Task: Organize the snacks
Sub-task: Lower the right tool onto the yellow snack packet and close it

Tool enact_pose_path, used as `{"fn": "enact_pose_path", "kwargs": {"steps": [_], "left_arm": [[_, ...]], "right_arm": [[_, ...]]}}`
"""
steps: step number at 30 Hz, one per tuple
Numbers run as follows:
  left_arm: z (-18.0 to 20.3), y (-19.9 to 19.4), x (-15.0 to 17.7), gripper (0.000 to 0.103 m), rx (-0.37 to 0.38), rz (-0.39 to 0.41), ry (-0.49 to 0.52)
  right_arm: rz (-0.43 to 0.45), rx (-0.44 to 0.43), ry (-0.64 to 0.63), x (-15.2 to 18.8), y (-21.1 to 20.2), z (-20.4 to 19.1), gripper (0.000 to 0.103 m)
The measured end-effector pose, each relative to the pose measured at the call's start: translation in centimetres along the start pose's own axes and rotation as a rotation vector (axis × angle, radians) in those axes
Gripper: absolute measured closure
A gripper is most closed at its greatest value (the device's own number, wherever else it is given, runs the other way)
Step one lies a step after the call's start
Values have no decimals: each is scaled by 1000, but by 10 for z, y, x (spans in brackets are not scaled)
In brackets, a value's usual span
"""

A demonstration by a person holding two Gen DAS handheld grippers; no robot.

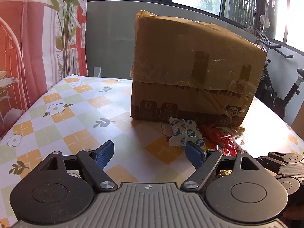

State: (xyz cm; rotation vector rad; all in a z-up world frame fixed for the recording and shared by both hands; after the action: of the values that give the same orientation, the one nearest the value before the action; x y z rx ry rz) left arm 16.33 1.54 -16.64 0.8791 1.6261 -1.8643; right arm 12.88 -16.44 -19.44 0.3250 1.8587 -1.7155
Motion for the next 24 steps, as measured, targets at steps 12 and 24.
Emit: {"fn": "enact_pose_path", "kwargs": {"steps": [12, 24], "left_arm": [[2, 2, 1, 20, 16, -8, -2], [5, 6, 2, 20, 21, -14, 9]], "right_arm": [[-2, -20, 29, 9, -16, 14, 50], [41, -140, 14, 9, -29, 1, 52]]}}
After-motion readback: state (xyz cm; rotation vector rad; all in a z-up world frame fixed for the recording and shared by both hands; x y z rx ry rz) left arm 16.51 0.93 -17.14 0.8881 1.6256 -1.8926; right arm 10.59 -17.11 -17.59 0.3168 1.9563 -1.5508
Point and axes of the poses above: each gripper's, at about its wrist camera, not at the fingertips, and y roughly the way its jaws point, z to its right, x to its underside, the point moved 3 cm from there along y, roughly the way its jaws point, and after that the axes turned 7 degrees about -z, right-handed, at the moved point
